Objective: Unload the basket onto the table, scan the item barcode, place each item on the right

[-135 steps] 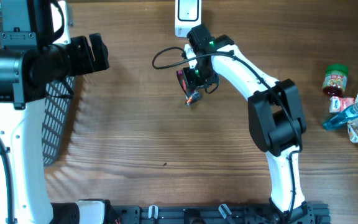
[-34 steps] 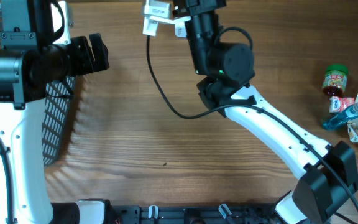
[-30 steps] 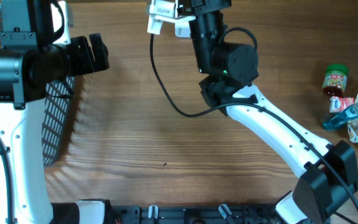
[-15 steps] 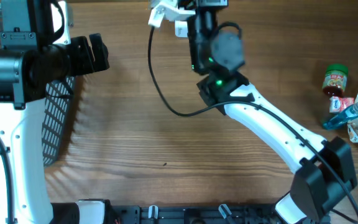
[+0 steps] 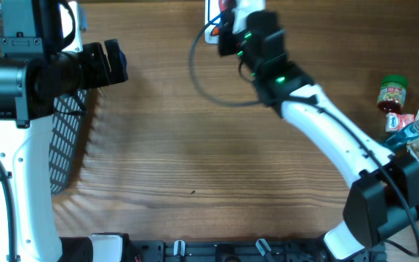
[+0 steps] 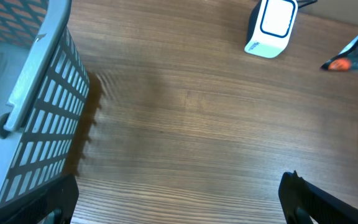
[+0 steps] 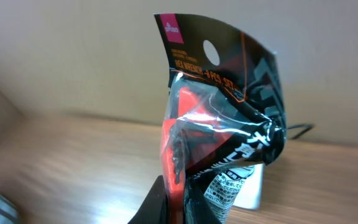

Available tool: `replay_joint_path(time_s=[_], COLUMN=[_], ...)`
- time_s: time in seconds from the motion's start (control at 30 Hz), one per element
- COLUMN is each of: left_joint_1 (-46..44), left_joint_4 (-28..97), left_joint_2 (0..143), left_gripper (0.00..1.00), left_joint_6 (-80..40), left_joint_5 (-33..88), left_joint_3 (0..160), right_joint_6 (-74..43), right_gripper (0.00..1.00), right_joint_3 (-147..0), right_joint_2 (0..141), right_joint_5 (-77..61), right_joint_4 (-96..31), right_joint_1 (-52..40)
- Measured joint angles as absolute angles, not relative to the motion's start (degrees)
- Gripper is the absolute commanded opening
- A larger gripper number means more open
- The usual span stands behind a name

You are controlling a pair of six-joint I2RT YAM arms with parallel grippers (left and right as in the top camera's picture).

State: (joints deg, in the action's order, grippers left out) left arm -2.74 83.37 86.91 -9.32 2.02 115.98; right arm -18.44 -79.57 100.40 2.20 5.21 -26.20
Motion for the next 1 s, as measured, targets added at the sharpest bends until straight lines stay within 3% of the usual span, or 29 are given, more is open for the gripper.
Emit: replay_joint_path(time_s=[0.17, 0.37, 0.67, 1.0], left_joint_1=[-2.7, -2.7, -2.7, -2.7], left_joint_4=[83.4, 83.4, 83.4, 83.4], left_joint_2=[86.9, 86.9, 86.9, 86.9], left_gripper=[1.0, 1.0, 1.0, 1.0], left_joint_6=[-9.3, -9.3, -9.3, -9.3], left_joint_5=[2.0, 2.0, 2.0, 2.0], left_joint_3=[116.0, 116.0, 116.0, 116.0], right_joint_6=[-39.8, -60.4, -73.5, -88.8], right_gripper=[0.05, 0.05, 0.05, 0.05], right_joint_3=[-79.7, -86.9, -97.3, -97.3], right_joint_2=[104.7, 121.1, 124.5, 127.2], right_joint_5=[-8.3, -17.9, -13.7, -15.0], right_joint_4=[15.9, 19.4, 5.5, 8.7], right_joint_1=[-20.5, -21.6, -21.5, -21.4])
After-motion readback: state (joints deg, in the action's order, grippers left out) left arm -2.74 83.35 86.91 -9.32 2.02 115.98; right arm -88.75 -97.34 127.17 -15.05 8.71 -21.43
